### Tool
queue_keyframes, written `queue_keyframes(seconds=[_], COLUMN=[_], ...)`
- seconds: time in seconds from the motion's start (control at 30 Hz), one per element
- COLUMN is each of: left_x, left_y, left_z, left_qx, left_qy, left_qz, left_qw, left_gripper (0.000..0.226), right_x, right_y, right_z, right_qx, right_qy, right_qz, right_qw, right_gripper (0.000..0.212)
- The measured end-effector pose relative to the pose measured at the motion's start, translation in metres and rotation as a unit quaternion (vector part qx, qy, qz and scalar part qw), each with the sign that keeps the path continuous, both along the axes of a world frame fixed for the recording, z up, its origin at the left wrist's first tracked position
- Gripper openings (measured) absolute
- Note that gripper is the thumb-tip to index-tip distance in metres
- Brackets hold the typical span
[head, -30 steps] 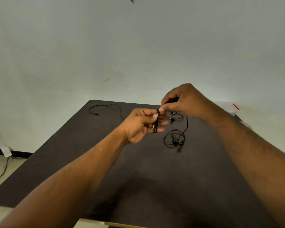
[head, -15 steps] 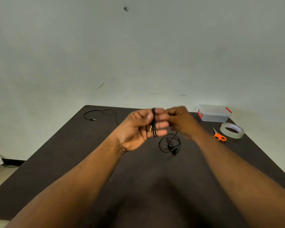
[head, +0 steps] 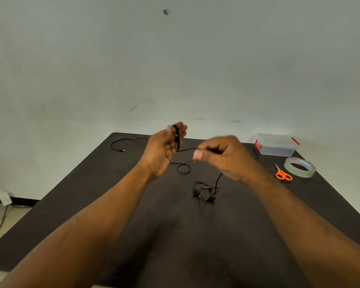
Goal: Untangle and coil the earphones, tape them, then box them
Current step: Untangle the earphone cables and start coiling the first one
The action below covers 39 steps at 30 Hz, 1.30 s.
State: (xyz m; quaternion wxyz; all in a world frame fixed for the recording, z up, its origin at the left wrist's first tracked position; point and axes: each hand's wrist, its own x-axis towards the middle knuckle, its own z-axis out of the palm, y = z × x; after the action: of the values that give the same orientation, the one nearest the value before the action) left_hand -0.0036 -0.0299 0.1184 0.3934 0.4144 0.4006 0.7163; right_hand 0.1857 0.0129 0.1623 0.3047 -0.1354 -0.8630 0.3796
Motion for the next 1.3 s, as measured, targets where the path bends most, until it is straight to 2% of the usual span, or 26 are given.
queue_keyframes(seconds=[0.1, 0.27, 0.37, 0.43, 0.53, 0.6, 0.67, 0.77, 0.83, 0.9, 1.0, 1.07, 1.17, 1.27, 1.3], left_x=[0.015, 0.026, 0.027, 0.029, 0.032, 0.032, 0.029, 0.022, 0.016, 0.009, 0.001, 0.0, 0.002, 0.003, 0.003], left_y=[-0.006, -0.014, -0.018, -0.019, -0.02, -0.021, -0.02, -0.016, -0.011, -0.005, -0.001, -0.002, -0.008, -0.013, -0.014], left_z=[-0.01, -0.006, 0.001, 0.005, 0.011, 0.015, 0.019, 0.023, 0.023, 0.022, 0.017, 0.013, 0.01, 0.01, 0.011], left_qx=[-0.037, -0.052, -0.04, -0.018, 0.019, 0.055, 0.095, 0.123, 0.128, 0.112, 0.053, 0.008, -0.067, -0.107, -0.113], left_qy=[0.061, 0.075, 0.009, -0.041, -0.073, -0.104, -0.15, -0.21, -0.222, -0.184, -0.057, 0.014, 0.085, 0.109, 0.11], left_qz=[-0.11, -0.227, -0.296, -0.331, -0.359, -0.343, -0.291, -0.175, -0.107, -0.041, 0.019, -0.017, -0.127, -0.22, -0.249], left_qw=[0.991, 0.97, 0.954, 0.942, 0.93, 0.932, 0.94, 0.954, 0.961, 0.976, 0.997, 1.0, 0.986, 0.963, 0.956], left_gripper=[0.05, 0.076, 0.082, 0.083, 0.086, 0.083, 0.074, 0.059, 0.042, 0.028, 0.032, 0.033, 0.033, 0.04, 0.041], right_x=[-0.004, -0.004, 0.002, 0.005, 0.001, -0.005, -0.01, -0.015, -0.017, -0.016, -0.011, -0.007, -0.002, 0.002, 0.003], right_y=[0.01, 0.034, 0.043, 0.052, 0.059, 0.053, 0.04, 0.018, 0.007, -0.001, -0.003, 0.003, 0.013, 0.022, 0.025], right_z=[0.026, 0.047, 0.046, 0.034, 0.004, -0.018, -0.036, -0.06, -0.067, -0.064, -0.046, -0.031, -0.008, 0.011, 0.018], right_qx=[0.034, 0.045, 0.004, -0.033, -0.13, -0.193, -0.203, -0.159, -0.12, -0.059, 0.005, 0.014, 0.047, 0.077, 0.082], right_qy=[0.025, 0.026, 0.035, 0.058, 0.07, 0.071, 0.051, -0.005, -0.023, -0.04, -0.023, -0.005, -0.015, -0.028, -0.027], right_qz=[-0.032, -0.075, -0.089, -0.107, -0.118, -0.111, -0.101, -0.078, -0.054, -0.036, -0.046, -0.077, -0.098, -0.081, -0.077], right_qw=[0.999, 0.996, 0.995, 0.992, 0.982, 0.972, 0.973, 0.984, 0.991, 0.997, 0.999, 0.997, 0.994, 0.993, 0.993], right_gripper=[0.008, 0.01, 0.007, 0.013, 0.021, 0.034, 0.043, 0.029, 0.025, 0.021, 0.018, 0.013, 0.012, 0.003, 0.006])
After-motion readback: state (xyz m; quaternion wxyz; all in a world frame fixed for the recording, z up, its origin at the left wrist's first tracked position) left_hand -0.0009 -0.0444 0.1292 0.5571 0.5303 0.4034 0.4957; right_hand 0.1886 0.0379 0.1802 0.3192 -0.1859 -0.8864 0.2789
